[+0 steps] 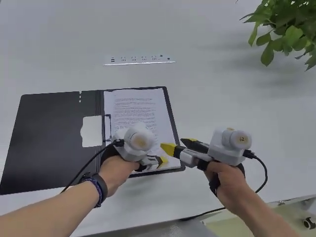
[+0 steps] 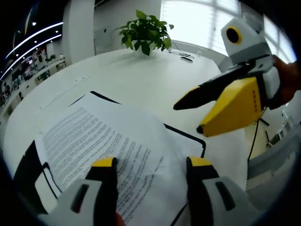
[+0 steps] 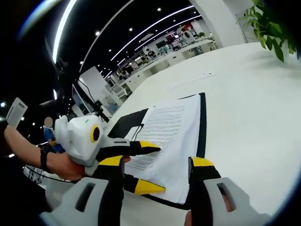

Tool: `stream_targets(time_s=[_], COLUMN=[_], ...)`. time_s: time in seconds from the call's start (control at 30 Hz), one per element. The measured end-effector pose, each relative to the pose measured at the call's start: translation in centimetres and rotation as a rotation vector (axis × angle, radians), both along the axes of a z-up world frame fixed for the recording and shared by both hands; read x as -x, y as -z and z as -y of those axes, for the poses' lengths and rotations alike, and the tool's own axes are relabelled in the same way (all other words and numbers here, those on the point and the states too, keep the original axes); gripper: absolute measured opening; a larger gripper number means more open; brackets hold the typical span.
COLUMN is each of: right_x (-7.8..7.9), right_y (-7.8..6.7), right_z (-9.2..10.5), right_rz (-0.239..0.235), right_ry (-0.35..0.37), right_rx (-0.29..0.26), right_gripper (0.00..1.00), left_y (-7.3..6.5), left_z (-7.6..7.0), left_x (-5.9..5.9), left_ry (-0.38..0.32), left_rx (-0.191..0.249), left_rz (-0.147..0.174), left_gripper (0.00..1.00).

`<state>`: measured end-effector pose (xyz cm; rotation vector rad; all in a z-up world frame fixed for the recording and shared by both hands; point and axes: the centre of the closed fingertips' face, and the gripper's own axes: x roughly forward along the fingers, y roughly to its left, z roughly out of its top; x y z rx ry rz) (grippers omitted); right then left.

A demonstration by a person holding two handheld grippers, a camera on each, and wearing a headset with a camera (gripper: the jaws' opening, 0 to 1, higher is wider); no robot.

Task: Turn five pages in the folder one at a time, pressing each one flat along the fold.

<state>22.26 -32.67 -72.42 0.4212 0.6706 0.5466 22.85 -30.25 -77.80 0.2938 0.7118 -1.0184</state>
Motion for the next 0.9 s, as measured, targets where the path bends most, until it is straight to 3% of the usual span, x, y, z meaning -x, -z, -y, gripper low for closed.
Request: stream_targets(time_s=[0.1,0.47,0.57,0.63,0.9], right_x=[-0.5,-1.4,-1.3,-1.0,-0.1], right_y=[1.0,1.6,1.4,1.5,1.0], right_z=[-0.6,-1.1,-1.0,-0.9,-0.7], right_rz=[-0.01,-0.03,-0.03,-0.02,-0.013], right_ry=[-0.022,-0.006,0.01,0.005,0.027], right_rx=[0.02,-0.038,-0.059,-0.04,-0.082], right_gripper=[0.52,0.49,0.45,0.41,0.25], left_y=[0.1,0.1,0.0,-0.1,-1.0], left_z=[-0.1,-0.5,-0.7,-0.9,-1.9], left_x=[0.1,0.9,1.2,1.6,2.3], left_ry=[0.008,0.032,0.039,0.041,0.024], left_rx=[-0.003,-0.008,-0.009,-0.005,0.005], left_rz=[0.011,0.0,-0.011,-0.026,-0.035], left_gripper=[0.59,0.6,0.61,0.63,0.66])
